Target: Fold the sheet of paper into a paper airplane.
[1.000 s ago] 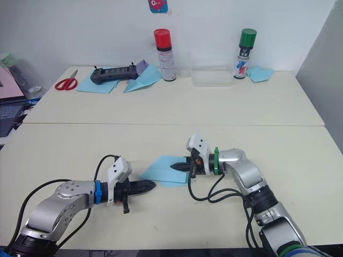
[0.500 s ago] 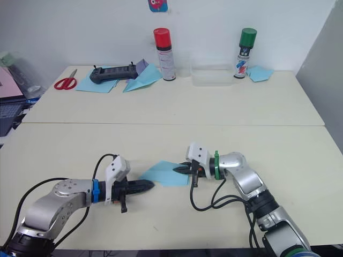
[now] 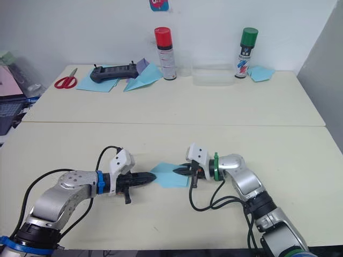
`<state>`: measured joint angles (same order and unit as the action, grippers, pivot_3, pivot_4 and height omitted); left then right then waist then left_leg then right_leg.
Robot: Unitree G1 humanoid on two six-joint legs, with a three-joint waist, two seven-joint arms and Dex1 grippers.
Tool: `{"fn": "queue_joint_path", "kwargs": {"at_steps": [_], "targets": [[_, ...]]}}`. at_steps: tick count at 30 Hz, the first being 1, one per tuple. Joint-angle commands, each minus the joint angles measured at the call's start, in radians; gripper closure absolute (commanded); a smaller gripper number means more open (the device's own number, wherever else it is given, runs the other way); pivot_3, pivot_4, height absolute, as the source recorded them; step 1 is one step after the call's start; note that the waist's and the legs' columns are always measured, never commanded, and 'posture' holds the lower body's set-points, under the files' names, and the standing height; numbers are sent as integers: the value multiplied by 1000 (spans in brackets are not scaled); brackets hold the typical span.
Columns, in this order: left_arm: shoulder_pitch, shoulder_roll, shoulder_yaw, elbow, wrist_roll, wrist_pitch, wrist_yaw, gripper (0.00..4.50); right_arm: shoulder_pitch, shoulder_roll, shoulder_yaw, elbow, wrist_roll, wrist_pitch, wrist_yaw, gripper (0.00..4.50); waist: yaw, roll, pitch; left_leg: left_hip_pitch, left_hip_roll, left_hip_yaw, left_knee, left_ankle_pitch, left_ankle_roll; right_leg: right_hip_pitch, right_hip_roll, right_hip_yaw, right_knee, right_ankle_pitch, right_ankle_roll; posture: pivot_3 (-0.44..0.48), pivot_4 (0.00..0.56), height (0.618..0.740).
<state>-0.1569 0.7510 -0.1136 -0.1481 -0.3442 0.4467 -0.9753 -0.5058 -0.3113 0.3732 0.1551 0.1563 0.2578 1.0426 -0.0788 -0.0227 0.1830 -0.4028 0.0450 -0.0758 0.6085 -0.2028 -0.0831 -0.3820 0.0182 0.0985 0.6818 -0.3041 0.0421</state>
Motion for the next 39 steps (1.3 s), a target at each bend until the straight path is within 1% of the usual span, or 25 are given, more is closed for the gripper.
{"fn": "queue_joint_path", "kwargs": {"at_steps": [1,2,8,11,13,15,19,22,27,29,31,33,34,36,39], "targets": [[13,-7,-46,48,64,-24,5,4500,-17,3,-10,-23,4,-13,5,4452,1,0,0,1,0,0,0,0,0,1,0,0,0,0,0,0,150,740],[11,-11,-48,51,66,-26,6,4500,-17,2,-7,-24,0,-19,6,4452,1,0,0,3,0,0,0,0,0,3,0,0,0,0,0,0,150,740],[19,-13,-54,42,68,-23,-6,4500,-10,-13,29,-32,-75,-215,15,4452,1,0,0,3,0,0,1,0,0,4,0,0,0,0,0,0,150,740],[25,-11,-43,32,63,-21,-4,4500,-19,-40,76,-1,-167,-363,2,4452,1,0,0,3,0,0,1,0,0,4,0,0,0,0,0,0,150,740],[28,-10,-34,22,52,-11,-7,4500,-26,-49,97,27,-216,-430,-13,4452,1,0,0,3,0,0,1,0,0,4,0,0,0,0,0,0,150,740],[35,-1,-11,-3,16,29,-22,4500,-36,-60,119,60,-273,-508,-31,4452,0,0,0,4,0,0,1,0,0,4,0,0,0,0,0,0,150,740],[24,42,2,-24,22,42,-50,4500,-52,-84,155,140,-379,-612,-74,4452,-1,0,0,3,0,0,0,0,0,3,0,0,0,0,0,0,150,740],[16,57,8,-41,9,61,-65,4500,-60,-91,166,178,-410,-677,-92,4452,-2,0,0,3,0,0,0,0,0,3,0,0,0,0,0,0,150,740],[10,93,51,-43,-17,81,-97,4500,-81,-110,179,238,-460,-783,-124,4452,-2,0,0,4,0,0,0,0,0,4,0,0,0,0,0,0,150,740],[-34,84,109,-56,-106,155,-103,4500,-87,-114,183,248,-482,-809,-141,4452,-2,0,0,4,0,0,0,0,0,4,0,0,0,0,0,0,150,740],[-122,57,168,-69,-213,251,-90,4500,-90,-118,190,251,-509,-833,-158,4452,4,-1,1,3,0,0,1,0,0,4,0,0,0,0,0,0,150,740],[-196,39,186,-74,-262,309,-75,4500,-90,-124,199,253,-532,-853,-166,4452,10,-4,0,3,0,-2,2,0,0,4,0,-2,1,0,0,0,150,740],[-225,32,177,-76,-270,325,-71,4500,-89,-127,204,254,-539,-863,-169,4452,10,-4,0,4,0,-2,2,0,0,5,0,-2,1,0,0,0,150,740],[-258,18,129,-80,-236,317,-59,4500,-86,-130,207,253,-546,-873,-171,4452,10,-4,0,5,0,-1,2,0,0,7,0,-1,0,0,0,0,150,740],[-263,-4,57,-90,-179,286,-38,4500,-83,-133,211,252,-551,-879,-178,4452,7,-4,0,6,-1,-1,2,0,0,8,0,0,-1,0,0,0,150,740]]}}
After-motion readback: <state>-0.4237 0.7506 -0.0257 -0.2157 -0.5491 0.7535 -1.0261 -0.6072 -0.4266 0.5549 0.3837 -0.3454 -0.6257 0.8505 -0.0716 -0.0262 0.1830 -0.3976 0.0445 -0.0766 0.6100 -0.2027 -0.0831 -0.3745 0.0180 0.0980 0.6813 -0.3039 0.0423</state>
